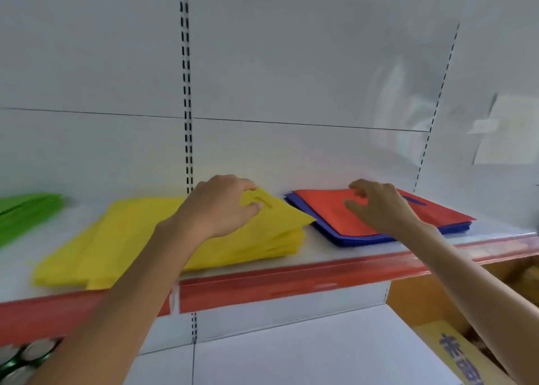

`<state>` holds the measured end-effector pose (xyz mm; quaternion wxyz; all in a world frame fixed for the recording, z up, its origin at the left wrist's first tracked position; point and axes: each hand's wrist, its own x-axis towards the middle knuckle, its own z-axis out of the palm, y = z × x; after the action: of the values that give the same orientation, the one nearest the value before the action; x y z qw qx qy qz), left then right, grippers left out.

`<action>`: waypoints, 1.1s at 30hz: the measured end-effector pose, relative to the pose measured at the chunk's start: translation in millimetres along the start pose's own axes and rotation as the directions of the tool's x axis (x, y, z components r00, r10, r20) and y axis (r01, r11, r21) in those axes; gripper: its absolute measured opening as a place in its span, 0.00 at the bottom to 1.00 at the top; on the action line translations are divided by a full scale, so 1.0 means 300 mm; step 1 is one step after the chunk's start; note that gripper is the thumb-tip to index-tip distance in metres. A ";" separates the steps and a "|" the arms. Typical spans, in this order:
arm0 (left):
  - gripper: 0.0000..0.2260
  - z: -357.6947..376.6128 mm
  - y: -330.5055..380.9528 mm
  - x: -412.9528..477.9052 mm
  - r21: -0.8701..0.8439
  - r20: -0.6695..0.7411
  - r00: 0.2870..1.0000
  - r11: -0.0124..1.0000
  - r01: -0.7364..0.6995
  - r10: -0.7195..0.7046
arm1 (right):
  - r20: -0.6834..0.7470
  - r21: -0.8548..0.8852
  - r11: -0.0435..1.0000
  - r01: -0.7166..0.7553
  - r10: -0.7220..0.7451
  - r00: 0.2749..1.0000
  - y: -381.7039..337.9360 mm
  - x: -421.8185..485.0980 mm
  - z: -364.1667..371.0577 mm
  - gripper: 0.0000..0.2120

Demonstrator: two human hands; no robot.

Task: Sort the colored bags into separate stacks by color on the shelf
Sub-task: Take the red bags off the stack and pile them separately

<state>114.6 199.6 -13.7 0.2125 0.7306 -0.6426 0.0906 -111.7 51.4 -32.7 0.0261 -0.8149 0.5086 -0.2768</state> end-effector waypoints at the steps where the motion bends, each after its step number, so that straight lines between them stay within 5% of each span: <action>1: 0.20 0.042 0.065 0.025 0.005 -0.020 1.000 1.000 0.008 -0.008 | 0.004 0.005 1.000 0.020 -0.020 1.000 0.068 0.020 0.001 0.21; 9: 0.21 0.380 0.537 0.306 -0.046 0.022 0.994 0.993 0.110 -0.109 | 0.094 -0.028 0.999 -0.027 0.030 0.995 0.675 0.242 -0.114 0.22; 18: 0.25 0.581 0.612 0.423 0.254 0.130 0.850 0.846 0.469 -0.511 | 0.156 -0.117 0.992 -0.054 0.072 0.985 0.906 0.394 -0.063 0.22; 33: 0.20 0.581 0.636 0.453 0.177 -0.048 0.919 0.903 0.393 -0.391 | 0.166 0.021 0.999 -0.026 0.022 0.986 0.902 0.483 -0.045 0.19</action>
<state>-75.0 -13.2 -77.3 0.1619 0.8605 -0.4705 0.1089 -290.9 -197.7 -47.5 0.0811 -0.8285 0.5112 -0.2138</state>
